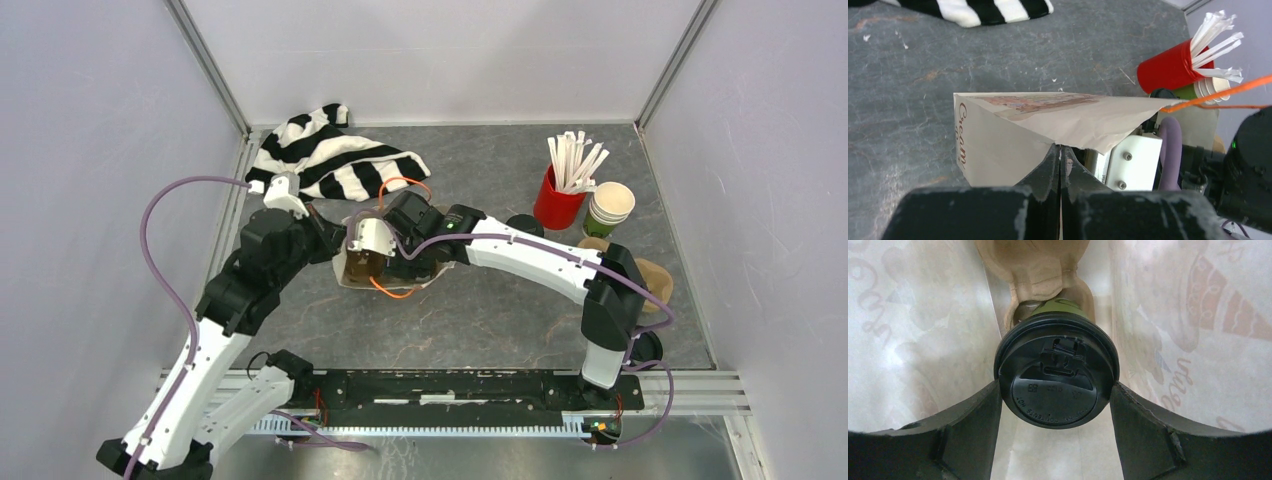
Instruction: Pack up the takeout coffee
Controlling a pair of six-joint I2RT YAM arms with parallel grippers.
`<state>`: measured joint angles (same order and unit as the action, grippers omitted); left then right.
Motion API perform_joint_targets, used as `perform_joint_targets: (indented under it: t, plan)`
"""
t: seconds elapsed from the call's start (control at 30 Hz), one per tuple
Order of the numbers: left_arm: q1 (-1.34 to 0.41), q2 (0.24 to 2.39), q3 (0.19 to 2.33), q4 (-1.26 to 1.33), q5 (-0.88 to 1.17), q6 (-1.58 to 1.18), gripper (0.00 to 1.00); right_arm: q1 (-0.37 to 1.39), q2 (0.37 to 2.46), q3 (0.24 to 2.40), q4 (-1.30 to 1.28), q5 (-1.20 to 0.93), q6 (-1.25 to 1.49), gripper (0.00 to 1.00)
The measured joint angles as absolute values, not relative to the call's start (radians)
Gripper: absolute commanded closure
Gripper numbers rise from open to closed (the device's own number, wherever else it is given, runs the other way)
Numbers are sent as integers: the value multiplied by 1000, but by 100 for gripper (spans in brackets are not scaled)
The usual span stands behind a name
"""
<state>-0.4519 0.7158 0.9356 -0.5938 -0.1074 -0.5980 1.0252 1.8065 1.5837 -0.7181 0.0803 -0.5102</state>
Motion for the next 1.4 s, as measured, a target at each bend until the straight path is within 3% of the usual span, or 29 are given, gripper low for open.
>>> perform_joint_targets:
  t: [0.37, 0.87, 1.13, 1.27, 1.4]
  plan:
    - [-452, 893, 1173, -864, -164, -722, 98, 1051, 1791, 1594, -860, 38, -363, 81]
    - [-452, 929, 1175, -918, -236, -724, 98, 1056, 1890, 1636, -739, 73, -410, 77]
    - [-451, 925, 1163, -918, -259, -724, 98, 1056, 1918, 1675, -754, 82, -431, 53]
    - [-451, 915, 1162, -917, -261, -724, 98, 1056, 1920, 1699, -781, 76, -410, 33]
    - [-451, 896, 1161, -917, -262, -724, 98, 1056, 1920, 1736, -831, 59, -370, 23]
